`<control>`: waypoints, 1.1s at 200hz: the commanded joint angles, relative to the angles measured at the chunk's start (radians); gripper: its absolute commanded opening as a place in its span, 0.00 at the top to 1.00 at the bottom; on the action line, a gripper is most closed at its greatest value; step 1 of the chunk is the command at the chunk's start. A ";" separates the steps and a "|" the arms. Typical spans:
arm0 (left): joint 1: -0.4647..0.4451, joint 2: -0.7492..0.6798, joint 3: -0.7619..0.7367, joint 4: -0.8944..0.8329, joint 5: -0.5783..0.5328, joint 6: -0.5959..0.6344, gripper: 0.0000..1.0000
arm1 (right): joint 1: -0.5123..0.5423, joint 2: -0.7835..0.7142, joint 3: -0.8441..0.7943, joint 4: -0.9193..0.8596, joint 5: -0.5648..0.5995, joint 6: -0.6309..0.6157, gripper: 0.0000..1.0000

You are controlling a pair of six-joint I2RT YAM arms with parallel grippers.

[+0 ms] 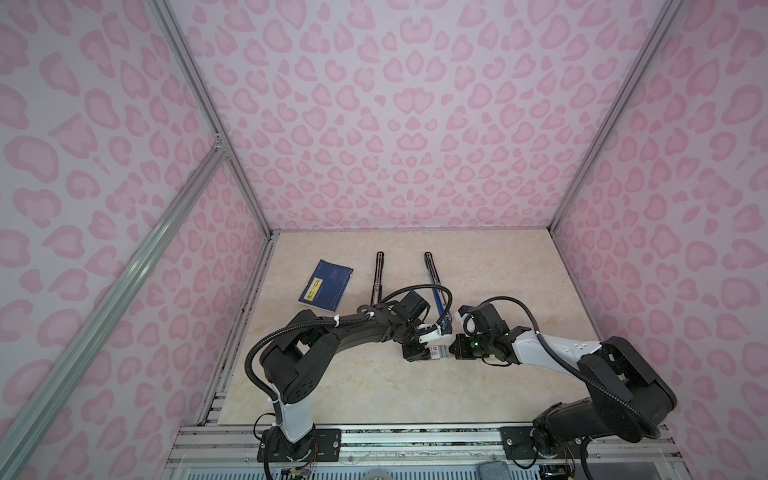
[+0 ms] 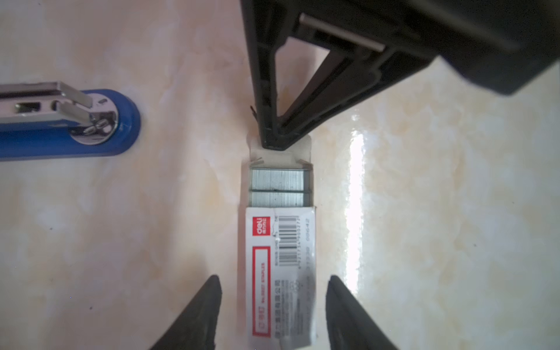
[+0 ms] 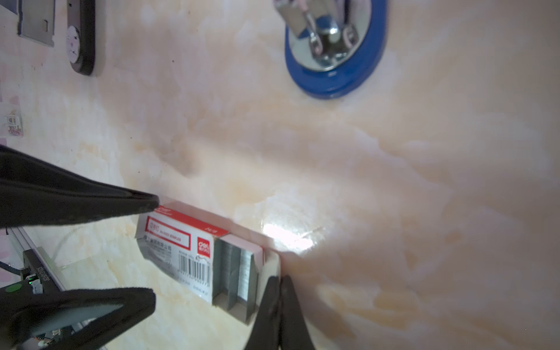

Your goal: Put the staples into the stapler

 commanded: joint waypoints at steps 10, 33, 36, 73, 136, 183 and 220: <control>-0.014 0.022 0.006 -0.017 0.007 0.014 0.41 | 0.003 0.008 -0.003 0.011 -0.004 -0.001 1.00; -0.022 0.034 0.003 0.005 -0.021 0.009 0.42 | 0.006 0.007 -0.004 0.016 -0.006 0.002 1.00; -0.022 0.036 0.003 0.005 -0.023 0.008 0.42 | 0.005 0.007 -0.004 0.016 -0.006 0.002 1.00; -0.025 0.054 0.012 0.012 -0.055 -0.009 0.49 | 0.007 0.008 -0.012 0.026 -0.006 0.007 1.00; -0.025 0.046 -0.004 0.001 -0.087 -0.014 0.60 | -0.028 -0.024 -0.031 -0.008 0.025 -0.002 1.00; -0.024 0.046 -0.005 -0.003 -0.086 -0.013 0.57 | -0.077 -0.075 -0.053 -0.037 0.034 -0.016 1.00; -0.026 0.056 0.006 -0.013 -0.080 -0.013 0.56 | -0.078 -0.062 -0.062 -0.009 0.004 -0.004 1.00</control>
